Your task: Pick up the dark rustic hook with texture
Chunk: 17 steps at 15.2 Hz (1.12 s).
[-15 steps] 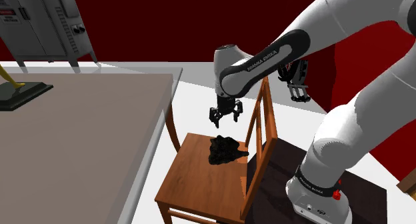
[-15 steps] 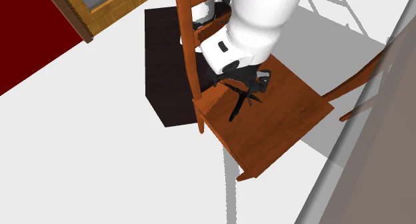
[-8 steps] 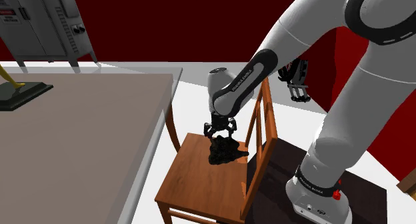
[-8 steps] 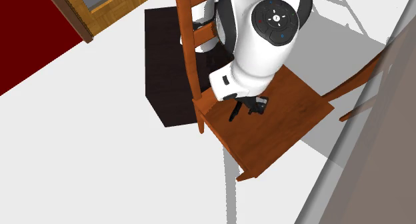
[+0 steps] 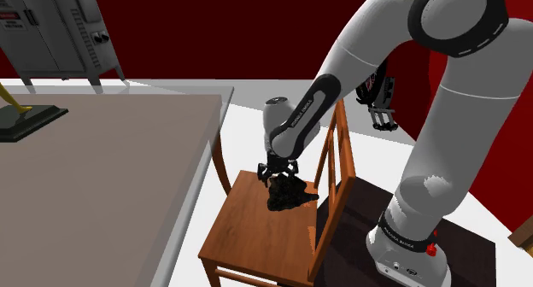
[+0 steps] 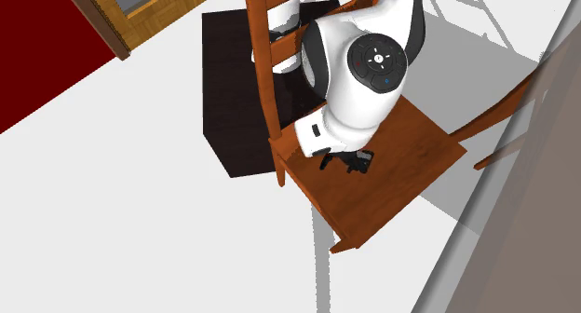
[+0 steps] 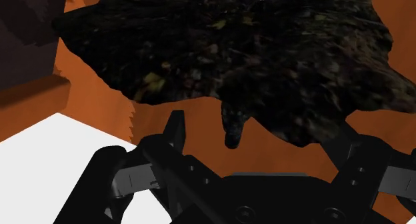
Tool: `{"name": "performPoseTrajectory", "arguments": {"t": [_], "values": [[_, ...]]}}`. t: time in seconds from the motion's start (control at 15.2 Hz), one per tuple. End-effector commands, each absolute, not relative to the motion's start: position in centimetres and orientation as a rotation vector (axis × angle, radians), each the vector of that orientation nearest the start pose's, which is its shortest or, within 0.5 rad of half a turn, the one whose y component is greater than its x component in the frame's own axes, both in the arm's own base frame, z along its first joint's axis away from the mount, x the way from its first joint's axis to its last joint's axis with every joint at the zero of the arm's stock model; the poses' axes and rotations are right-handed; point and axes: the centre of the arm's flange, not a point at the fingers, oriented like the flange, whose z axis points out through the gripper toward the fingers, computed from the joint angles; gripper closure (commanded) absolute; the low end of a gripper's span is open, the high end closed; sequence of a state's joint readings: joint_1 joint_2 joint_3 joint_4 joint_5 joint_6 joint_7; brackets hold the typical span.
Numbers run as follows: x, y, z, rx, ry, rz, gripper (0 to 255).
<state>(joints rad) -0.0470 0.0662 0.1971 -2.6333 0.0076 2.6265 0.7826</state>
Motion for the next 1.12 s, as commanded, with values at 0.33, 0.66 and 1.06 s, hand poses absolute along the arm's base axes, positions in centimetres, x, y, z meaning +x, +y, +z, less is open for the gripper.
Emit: {"name": "performPoseTrajectory", "arguments": {"t": [0.33,0.66,1.06], "values": [[41.4,5.7,19.7,-3.002,1.006,0.156,255],[41.7,6.1,18.9,-3.002,1.006,0.156,255],[41.0,6.1,22.7,-3.002,1.006,0.155,255]]}}
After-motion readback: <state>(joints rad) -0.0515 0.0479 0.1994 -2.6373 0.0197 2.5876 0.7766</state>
